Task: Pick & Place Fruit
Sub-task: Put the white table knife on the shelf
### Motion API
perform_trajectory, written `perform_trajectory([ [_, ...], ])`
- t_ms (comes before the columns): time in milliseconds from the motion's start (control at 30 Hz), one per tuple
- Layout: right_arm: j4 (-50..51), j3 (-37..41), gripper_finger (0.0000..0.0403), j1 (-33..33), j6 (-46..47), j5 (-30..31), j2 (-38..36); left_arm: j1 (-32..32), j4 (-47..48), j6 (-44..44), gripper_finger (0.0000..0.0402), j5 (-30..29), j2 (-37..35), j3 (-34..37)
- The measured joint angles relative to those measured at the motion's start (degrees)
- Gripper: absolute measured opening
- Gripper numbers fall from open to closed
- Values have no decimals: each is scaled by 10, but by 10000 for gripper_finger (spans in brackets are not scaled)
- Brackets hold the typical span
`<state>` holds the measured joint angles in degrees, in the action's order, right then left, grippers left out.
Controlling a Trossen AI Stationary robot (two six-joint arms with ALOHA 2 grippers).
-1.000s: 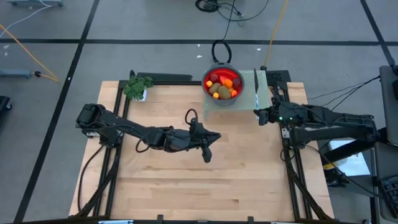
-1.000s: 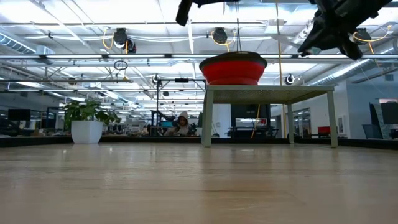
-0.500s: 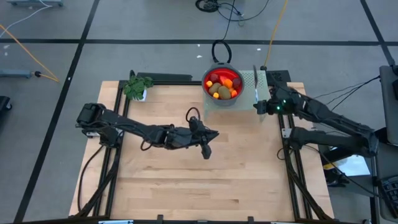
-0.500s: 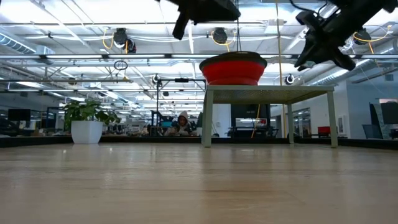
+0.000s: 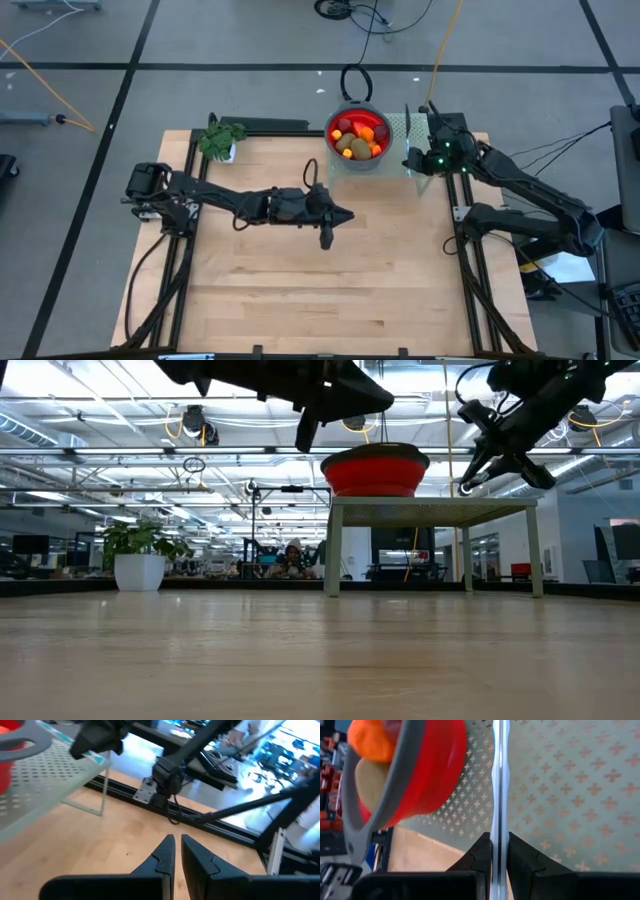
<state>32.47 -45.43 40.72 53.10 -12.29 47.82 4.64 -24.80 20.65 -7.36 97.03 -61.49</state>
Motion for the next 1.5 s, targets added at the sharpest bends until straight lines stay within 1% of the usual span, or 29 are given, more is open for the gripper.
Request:
perform_trajectory([
  [200,-13,0,33,17,30,-43,29,-26,1,-32,26,56,0,0],
  [367,-26,0,30,17,32,-43,54,-46,2,-35,26,108,0,0],
  [533,-38,0,38,17,41,-39,71,-56,8,-40,26,125,0,0],
  [700,-44,-1,36,17,43,-42,84,-68,9,-40,26,151,0,0],
  [867,-45,-1,41,17,43,-41,84,-70,9,-40,26,154,0,0],
  [1000,-44,-1,52,17,43,-27,77,-70,9,-40,26,155,0,0],
  [1500,-39,0,65,29,18,-30,75,-70,0,-40,26,155,0,0],
])
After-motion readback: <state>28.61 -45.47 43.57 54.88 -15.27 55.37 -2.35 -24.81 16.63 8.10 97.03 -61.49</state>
